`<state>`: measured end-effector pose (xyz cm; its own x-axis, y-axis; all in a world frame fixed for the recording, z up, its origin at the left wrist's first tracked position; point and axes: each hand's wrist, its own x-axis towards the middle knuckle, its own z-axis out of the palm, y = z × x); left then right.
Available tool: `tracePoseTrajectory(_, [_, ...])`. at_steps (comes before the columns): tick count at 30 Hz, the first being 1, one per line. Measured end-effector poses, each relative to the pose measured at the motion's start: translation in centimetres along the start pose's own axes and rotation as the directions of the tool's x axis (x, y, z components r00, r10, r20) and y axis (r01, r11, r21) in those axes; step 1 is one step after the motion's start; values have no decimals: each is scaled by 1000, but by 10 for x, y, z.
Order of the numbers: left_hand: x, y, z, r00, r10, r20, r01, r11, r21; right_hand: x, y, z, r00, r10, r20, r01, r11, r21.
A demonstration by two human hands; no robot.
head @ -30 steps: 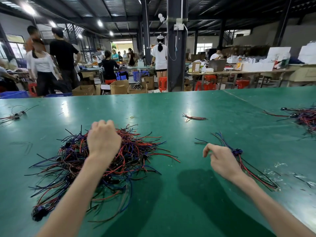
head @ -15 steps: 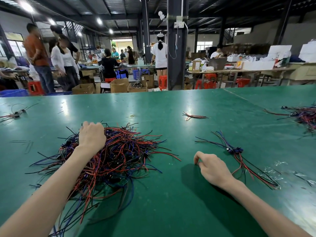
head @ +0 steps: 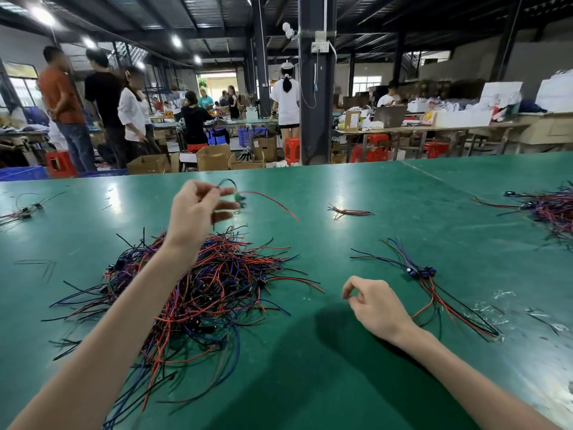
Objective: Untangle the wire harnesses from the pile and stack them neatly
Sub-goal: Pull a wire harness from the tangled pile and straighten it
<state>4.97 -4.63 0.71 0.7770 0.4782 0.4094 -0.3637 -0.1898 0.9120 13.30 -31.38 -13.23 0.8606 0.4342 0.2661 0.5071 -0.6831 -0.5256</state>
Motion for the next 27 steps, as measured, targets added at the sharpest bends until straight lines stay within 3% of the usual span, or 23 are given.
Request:
tracePoseTrajectory(3, [-27,-5,21,978,-115,172,150,968,-202,-5,-17,0,997,-51,50,32,942,335])
tracePoseTrajectory(8, [-64,-34,52,909,-244,337,376,827,-417,-11,-41,-6,979,-48,197,-128,608,783])
tracePoseTrajectory(12, [-77,-58,60,870,-295,395,456,786,-417,-14,-49,-11,946,-29,323,-293,351,889])
tracePoseTrajectory(17, [-90,-71,55,784,-317,534,514,813,-272,-9,-45,-16,878,5,479,-478,78,875])
tracePoseTrajectory(22, [-99,-72,50,631,-313,710,539,835,-111,-9,-43,-20,842,60,536,-538,23,843])
tracePoseTrajectory(27, [-107,-74,54,600,-314,736,533,843,-75,-11,-45,-16,857,38,514,-515,56,855])
